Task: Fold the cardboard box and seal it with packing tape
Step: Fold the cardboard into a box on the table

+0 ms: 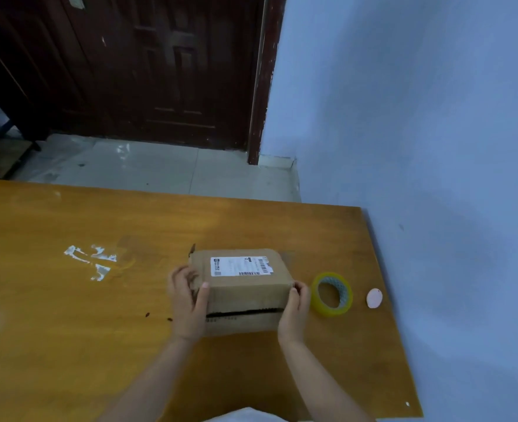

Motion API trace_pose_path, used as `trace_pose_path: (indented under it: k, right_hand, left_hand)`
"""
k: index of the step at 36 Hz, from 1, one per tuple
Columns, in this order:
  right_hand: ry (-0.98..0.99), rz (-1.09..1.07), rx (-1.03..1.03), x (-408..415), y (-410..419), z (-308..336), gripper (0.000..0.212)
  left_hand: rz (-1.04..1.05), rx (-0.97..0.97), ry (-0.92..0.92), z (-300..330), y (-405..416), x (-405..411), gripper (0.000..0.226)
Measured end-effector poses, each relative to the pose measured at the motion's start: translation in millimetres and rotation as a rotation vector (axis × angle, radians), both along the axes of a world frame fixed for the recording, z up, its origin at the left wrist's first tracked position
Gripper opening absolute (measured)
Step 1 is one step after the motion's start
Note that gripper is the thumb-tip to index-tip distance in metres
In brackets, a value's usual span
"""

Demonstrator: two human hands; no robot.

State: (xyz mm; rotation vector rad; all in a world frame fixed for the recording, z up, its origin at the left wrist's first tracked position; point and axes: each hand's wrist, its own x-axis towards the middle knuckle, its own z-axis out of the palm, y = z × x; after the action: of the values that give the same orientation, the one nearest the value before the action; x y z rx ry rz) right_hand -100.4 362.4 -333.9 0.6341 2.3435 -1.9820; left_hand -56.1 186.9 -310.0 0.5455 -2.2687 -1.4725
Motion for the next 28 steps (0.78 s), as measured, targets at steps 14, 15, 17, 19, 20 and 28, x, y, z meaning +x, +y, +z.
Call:
trace_pose_path:
  k: [14, 15, 17, 19, 20, 28]
  right_hand:
    - [-0.207, 0.192, 0.059, 28.4, 3.4, -20.7, 0.025]
    - [-0.226, 0.182, 0.032, 25.6, 3.7, -20.0, 0.024]
    - [-0.270, 0.142, -0.041, 17.7, 5.1, -17.5, 0.018]
    - [-0.284, 0.093, -0.087, 6.3, 8.6, -15.4, 0.015]
    - [-0.271, 0.076, -0.088, -0.7, 10.5, -13.9, 0.016]
    - [-0.043, 0.444, 0.314, -77.2, 20.3, 16.0, 0.060]
  left_hand:
    - [-0.069, 0.250, -0.201, -58.3, -8.7, 44.2, 0.059]
    - [-0.076, 0.242, -0.191, -58.2, -11.2, 42.1, 0.057]
    - [-0.070, 0.223, -0.166, -57.2, -16.4, 37.5, 0.051]
    - [-0.003, 0.192, -0.148, -53.9, -23.0, 30.6, 0.049]
    - [0.039, 0.167, -0.142, -51.4, -27.1, 25.3, 0.048]
    - [-0.074, -0.161, -0.206, -18.6, -57.3, -49.2, 0.040]
